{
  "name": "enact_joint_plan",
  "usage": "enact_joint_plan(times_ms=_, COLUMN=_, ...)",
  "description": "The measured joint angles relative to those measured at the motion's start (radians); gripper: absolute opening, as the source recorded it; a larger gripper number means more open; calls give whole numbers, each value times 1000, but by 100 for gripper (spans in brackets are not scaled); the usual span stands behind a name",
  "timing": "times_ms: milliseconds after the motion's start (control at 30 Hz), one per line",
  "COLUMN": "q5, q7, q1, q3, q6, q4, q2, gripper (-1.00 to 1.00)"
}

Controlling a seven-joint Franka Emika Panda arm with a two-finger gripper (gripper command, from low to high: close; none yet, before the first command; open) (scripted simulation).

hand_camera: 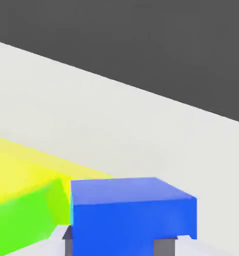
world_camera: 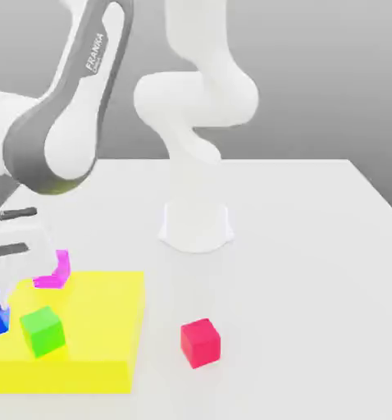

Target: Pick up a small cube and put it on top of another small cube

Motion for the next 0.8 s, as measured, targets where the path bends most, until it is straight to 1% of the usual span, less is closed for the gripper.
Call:
enact_joint_plan(times_ms=133, q5=-121, q7=84, q1=-61, q3=-23, q6=-17, q4=-96, q2=-140, gripper=-100)
enact_joint_plan(times_ms=300, q5=-291, q7=203, q1=-147, q3=0, q6=-36, q4=-217, q2=-321, gripper=-100)
enact_joint_plan(times_ms=467, q5=-443, q7=313, q1=-270, q3=51, q6=-54, q4=-348, q2=-497, gripper=-100)
enact_joint_plan(times_ms=533, q5=-442, q7=319, q1=-268, q3=55, q6=-38, q4=-401, q2=-501, gripper=-100)
enact_joint_plan(times_ms=700, q5=-386, q7=276, q1=-238, q3=22, q6=149, q4=-449, q2=-347, gripper=-100)
enact_joint_plan(times_ms=733, q5=-378, q7=269, q1=-233, q3=16, q6=176, q4=-454, q2=-324, gripper=100)
enact_joint_plan(times_ms=800, q5=-377, q7=269, q1=-233, q3=16, q6=175, q4=-454, q2=-324, gripper=100)
